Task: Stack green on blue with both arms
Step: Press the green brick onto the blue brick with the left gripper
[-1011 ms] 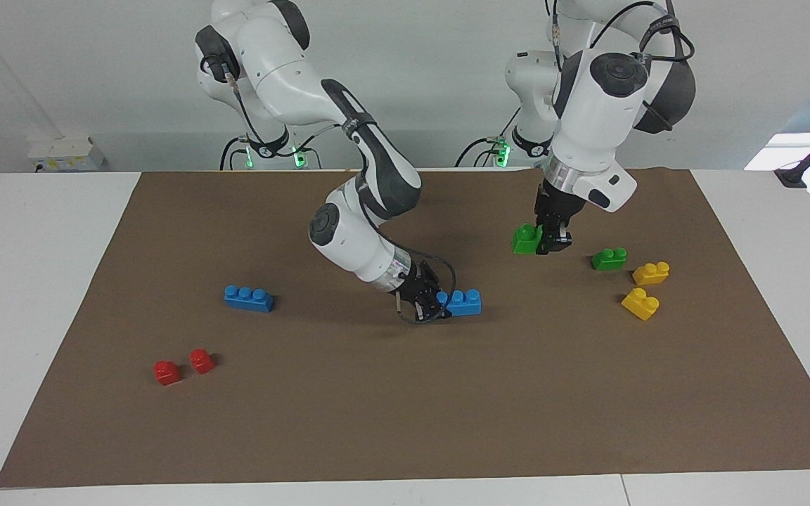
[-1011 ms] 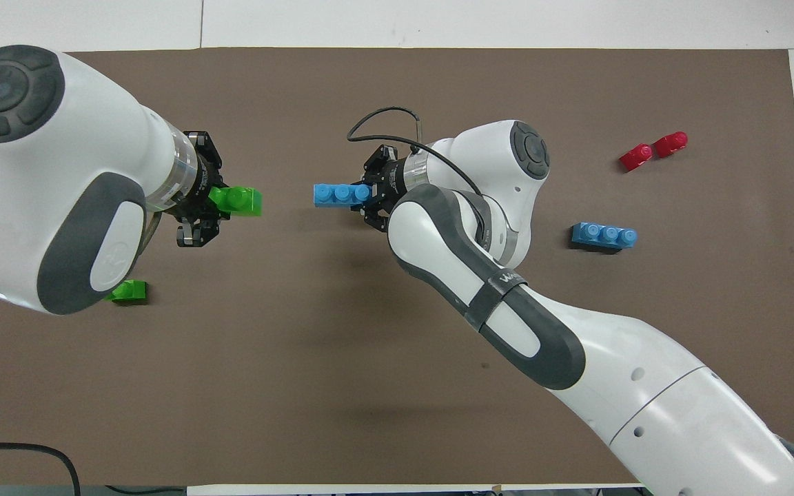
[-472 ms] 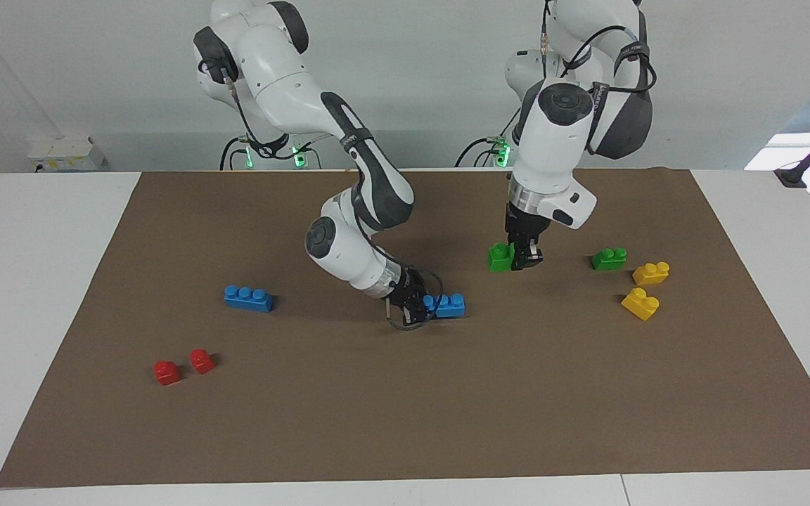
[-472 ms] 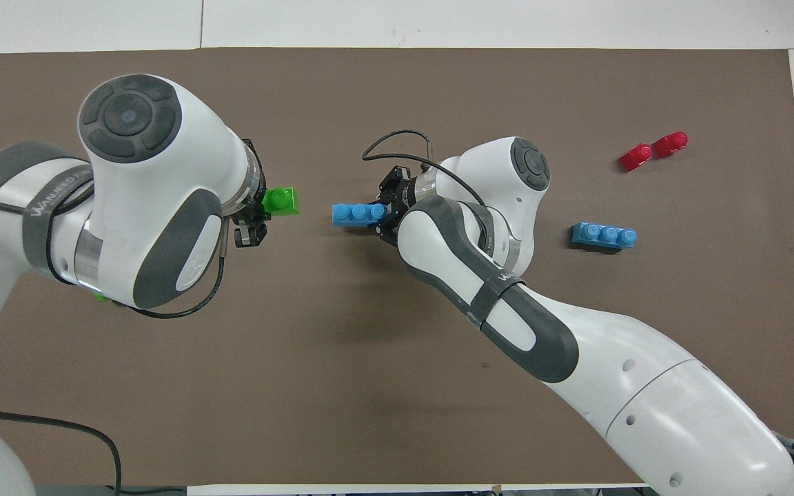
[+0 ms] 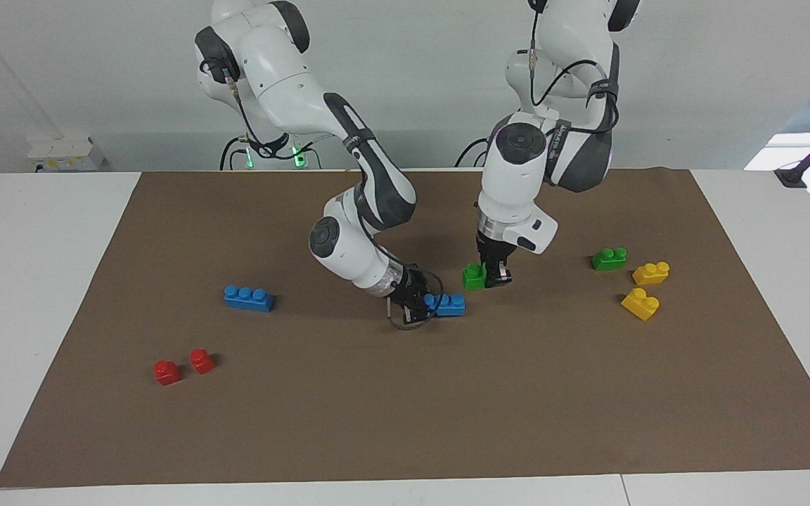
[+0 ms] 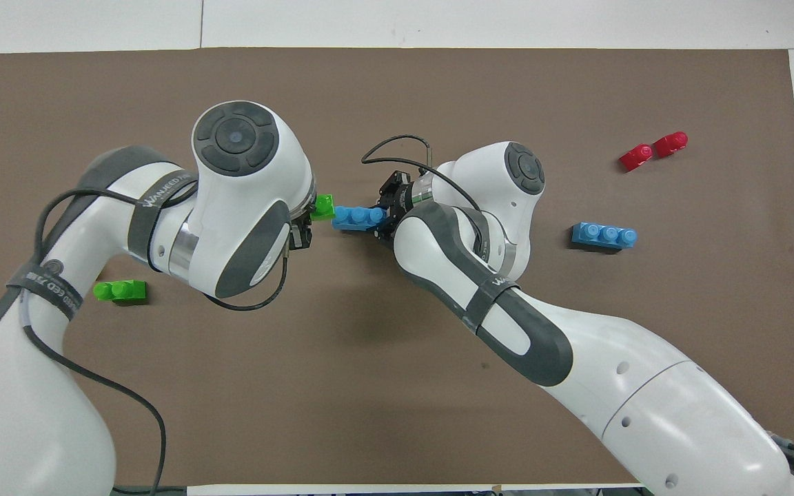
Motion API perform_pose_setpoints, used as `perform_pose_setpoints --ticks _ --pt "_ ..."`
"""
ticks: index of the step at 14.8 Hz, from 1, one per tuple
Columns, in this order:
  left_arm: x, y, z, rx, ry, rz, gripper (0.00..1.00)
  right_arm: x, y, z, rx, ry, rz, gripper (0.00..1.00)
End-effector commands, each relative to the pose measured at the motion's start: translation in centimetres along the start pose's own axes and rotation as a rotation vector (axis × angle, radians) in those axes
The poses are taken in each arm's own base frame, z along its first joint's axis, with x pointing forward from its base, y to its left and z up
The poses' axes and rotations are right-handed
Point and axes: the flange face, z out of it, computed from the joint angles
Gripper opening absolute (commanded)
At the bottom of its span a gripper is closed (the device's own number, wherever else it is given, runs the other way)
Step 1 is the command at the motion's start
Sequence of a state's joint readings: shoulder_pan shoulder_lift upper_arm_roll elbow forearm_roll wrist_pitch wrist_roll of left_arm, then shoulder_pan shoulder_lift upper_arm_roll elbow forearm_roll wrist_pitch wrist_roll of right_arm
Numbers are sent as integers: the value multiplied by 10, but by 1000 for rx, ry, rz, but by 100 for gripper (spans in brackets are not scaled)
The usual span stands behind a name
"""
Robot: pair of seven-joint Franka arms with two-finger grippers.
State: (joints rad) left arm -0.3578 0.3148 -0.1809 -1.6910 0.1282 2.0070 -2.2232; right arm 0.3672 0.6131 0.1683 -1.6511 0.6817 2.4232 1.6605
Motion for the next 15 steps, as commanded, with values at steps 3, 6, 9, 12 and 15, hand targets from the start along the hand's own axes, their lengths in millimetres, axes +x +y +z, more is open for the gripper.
perform_pose_setpoints --ticks 3,6,9,12,15 --pt "-26 2 19 -34 27 -37 0 7 6 1 12 71 7 0" --pt "-31 4 18 -63 -13 -39 0 16 6 3 17 84 14 0" --pt "-41 -2 31 -53 -11 -23 0 31 12 11 59 99 22 0" --pt "-46 -1 51 -51 -5 -2 0 33 15 15 64 103 22 0" --pt "-46 -1 55 -42 -4 59 0 33 15 15 64 103 22 0"
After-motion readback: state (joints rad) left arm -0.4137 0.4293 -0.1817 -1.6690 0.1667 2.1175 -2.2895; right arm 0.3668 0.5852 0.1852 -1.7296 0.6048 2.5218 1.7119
